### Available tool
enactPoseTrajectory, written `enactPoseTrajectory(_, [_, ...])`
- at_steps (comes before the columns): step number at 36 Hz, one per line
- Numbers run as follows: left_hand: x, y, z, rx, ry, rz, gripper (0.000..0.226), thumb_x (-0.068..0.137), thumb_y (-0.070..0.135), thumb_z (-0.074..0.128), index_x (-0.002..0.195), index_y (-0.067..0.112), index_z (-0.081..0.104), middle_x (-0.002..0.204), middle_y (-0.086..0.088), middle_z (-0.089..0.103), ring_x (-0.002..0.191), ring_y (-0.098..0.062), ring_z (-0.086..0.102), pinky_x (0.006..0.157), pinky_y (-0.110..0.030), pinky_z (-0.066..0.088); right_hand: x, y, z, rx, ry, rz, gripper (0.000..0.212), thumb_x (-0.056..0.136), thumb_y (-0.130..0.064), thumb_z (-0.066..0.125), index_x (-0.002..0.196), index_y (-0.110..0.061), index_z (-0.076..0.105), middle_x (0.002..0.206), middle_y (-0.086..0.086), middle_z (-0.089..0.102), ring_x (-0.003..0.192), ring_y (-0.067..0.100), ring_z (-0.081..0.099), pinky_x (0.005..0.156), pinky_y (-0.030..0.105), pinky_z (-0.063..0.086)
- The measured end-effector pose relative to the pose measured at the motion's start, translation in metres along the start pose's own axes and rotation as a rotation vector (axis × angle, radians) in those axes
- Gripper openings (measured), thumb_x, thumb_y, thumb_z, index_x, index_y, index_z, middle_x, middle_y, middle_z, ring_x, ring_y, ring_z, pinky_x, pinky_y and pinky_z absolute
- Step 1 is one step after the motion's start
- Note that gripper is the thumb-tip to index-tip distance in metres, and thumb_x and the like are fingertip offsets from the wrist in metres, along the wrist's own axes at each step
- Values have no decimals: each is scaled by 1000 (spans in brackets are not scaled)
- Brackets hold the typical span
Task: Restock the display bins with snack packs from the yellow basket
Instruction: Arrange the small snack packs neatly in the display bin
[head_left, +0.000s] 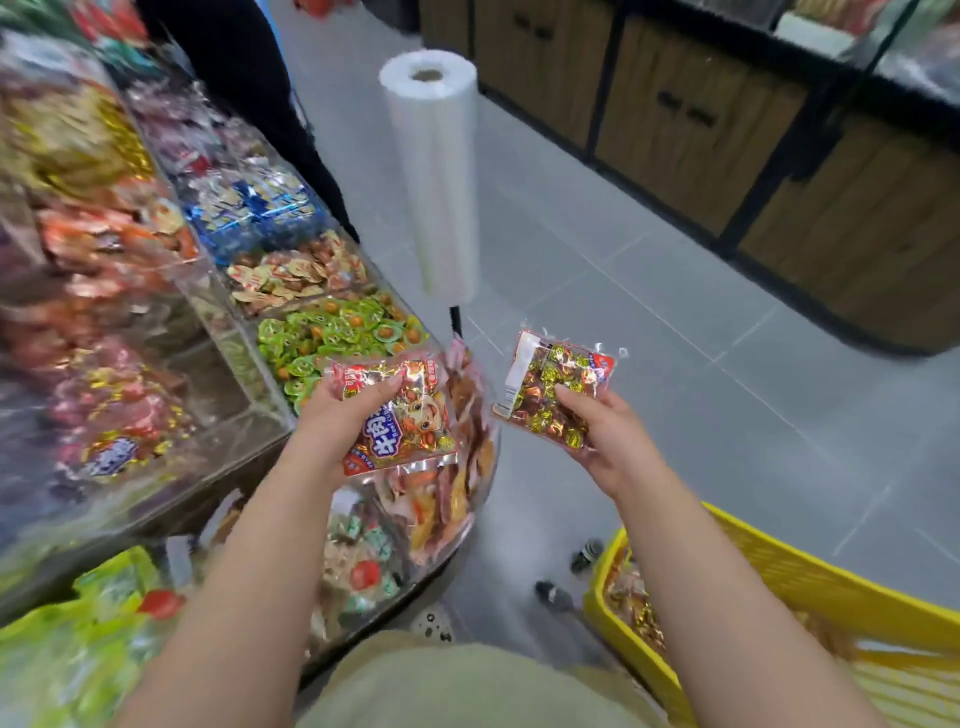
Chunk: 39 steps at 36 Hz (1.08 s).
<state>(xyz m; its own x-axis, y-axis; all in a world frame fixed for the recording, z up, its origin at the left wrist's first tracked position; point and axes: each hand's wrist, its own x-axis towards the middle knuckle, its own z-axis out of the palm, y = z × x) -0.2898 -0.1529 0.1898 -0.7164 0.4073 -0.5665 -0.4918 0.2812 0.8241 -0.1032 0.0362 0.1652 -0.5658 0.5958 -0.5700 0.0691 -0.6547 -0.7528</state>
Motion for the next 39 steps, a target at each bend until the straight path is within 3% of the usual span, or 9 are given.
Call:
enactPoseTrajectory(7, [8,18,-114,-129,158,50,62,67,32,86,120,18,56,102,-13,74,74,-24,74,55,-36,58,16,38,115,-179,-132,53,30,81,8,58,103,-13,60,83,2,71,73,15,67,65,30,53])
enactPoseTrajectory(11, [0,18,-163,-191,277,50,131,29,55,94,142,21,39,130,-12,61,109,-34,64,91,-53,52,22,61,167,-294,-216,126,59,78,7,63,133,-8,46,118,9,62,110,26,57,101,47,42])
enactPoseTrajectory(13, [-5,14,-187,-210,312,42,138,20,58,93,142,20,40,130,-12,60,114,-36,61,95,-55,49,24,69,188,-340,-244,147,70,77,2,69,138,-13,40,130,6,55,122,28,50,106,49,37])
enactPoseTrajectory(16, [-12,6,-218,-284,374,27,123,19,51,95,129,16,52,106,-12,73,90,-33,72,75,-49,58,29,79,211,-458,-313,92,65,76,-6,74,134,-16,46,128,4,57,110,23,58,88,41,50])
enactPoseTrajectory(20, [-23,-7,-249,-337,519,17,130,18,57,93,132,16,48,118,-15,66,94,-35,70,81,-54,56,28,81,242,-683,-371,-113,45,78,-27,75,116,-40,57,95,-28,55,82,-11,54,64,19,42])
enactPoseTrajectory(24, [-35,-16,-270,-391,654,32,127,26,56,92,136,14,46,127,-16,62,105,-36,65,89,-54,53,30,81,278,-755,-407,-177,53,74,-34,75,124,-31,56,111,-8,65,97,13,64,86,38,53])
enactPoseTrajectory(29, [-46,-16,-289,-477,774,36,96,50,43,90,132,15,48,114,-14,68,86,-30,72,71,-46,60,44,77,320,-808,-578,-69,61,76,-17,74,132,-23,51,119,1,64,99,23,67,90,44,53])
enactPoseTrajectory(33, [-52,-12,-298,-510,809,37,125,28,56,91,137,16,44,118,-14,66,99,-36,67,85,-55,54,46,72,346,-980,-614,-245,31,79,-22,74,103,-38,62,98,-12,67,82,9,67,64,21,53])
enactPoseTrajectory(39, [-44,-3,-312,-504,809,81,134,17,62,90,135,19,44,117,-15,67,97,-36,69,84,-57,54,50,69,381,-1077,-744,-476,21,83,-9,68,74,-28,65,86,-13,65,82,7,59,74,23,46])
